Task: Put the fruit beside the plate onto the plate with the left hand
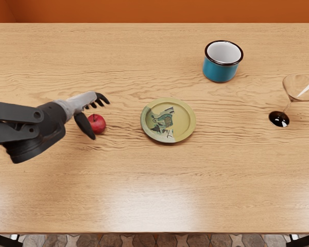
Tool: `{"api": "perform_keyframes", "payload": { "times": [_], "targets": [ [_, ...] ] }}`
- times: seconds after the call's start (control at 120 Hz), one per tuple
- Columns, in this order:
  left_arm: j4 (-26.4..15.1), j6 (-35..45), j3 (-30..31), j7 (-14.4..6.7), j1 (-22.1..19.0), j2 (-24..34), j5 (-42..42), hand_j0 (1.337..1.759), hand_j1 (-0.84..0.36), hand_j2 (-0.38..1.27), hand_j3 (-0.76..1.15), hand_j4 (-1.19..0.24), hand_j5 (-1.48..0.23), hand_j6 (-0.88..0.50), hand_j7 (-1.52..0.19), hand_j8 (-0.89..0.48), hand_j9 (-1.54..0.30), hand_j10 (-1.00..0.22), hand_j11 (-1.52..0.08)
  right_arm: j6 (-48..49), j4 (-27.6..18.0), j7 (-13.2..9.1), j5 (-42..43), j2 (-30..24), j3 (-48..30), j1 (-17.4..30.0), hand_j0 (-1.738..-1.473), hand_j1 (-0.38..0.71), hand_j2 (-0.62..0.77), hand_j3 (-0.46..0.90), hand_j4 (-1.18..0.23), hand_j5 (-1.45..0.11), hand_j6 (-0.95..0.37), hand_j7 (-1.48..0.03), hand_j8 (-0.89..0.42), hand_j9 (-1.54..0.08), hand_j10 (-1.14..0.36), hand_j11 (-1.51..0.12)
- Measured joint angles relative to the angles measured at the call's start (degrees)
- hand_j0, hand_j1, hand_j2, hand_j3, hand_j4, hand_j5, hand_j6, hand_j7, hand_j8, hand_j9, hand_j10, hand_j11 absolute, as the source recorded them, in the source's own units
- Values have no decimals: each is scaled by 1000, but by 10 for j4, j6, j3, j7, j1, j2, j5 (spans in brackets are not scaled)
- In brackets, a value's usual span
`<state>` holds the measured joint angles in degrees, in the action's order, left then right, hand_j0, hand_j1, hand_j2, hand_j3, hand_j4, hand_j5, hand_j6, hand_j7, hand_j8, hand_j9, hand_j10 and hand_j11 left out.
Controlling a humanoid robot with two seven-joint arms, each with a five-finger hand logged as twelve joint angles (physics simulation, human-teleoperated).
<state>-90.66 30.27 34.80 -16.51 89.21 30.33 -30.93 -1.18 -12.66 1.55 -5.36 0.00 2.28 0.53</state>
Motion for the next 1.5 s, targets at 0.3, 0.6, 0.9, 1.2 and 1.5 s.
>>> {"api": "perform_keyframes", "payload": {
  "times": [0.3,0.6,0.9,1.2,1.5],
  "targets": [
    [40,25,22,1,-17,-48,-1,1658,-35,65,0,-321,-417,-322,-417,-322,-417,-321,-417,0,0,0,0,0,0,0,-1658,-312,-6,0,-31,-40,-31,-40,-31,-40,-31,-40],
    [57,27,25,1,-37,-62,-1,1658,-67,71,0,-348,-452,-348,-452,-348,-452,-348,-452,0,0,0,0,0,0,0,-1658,-312,-6,0,-31,-40,-31,-40,-31,-40,-31,-40],
    [62,27,36,1,-37,-64,-1,1658,-189,91,0,-449,-584,-449,-584,-449,-584,-449,-583,0,0,0,0,0,0,0,-1658,-312,-6,0,-31,-40,-31,-40,-31,-40,-31,-40],
    [61,26,41,0,-35,-60,-2,1656,-283,194,0,-568,-750,-422,-755,-473,-755,-566,-756,0,0,0,0,0,0,0,-1658,-312,-6,0,-31,-40,-31,-40,-31,-40,-31,-40],
    [59,26,45,-1,-17,-56,-1,1653,-304,239,0,-506,-919,-325,-913,-388,-906,-666,-908,0,0,0,0,0,0,0,-1658,-312,-6,0,-31,-40,-31,-40,-31,-40,-31,-40]
  ]
}}
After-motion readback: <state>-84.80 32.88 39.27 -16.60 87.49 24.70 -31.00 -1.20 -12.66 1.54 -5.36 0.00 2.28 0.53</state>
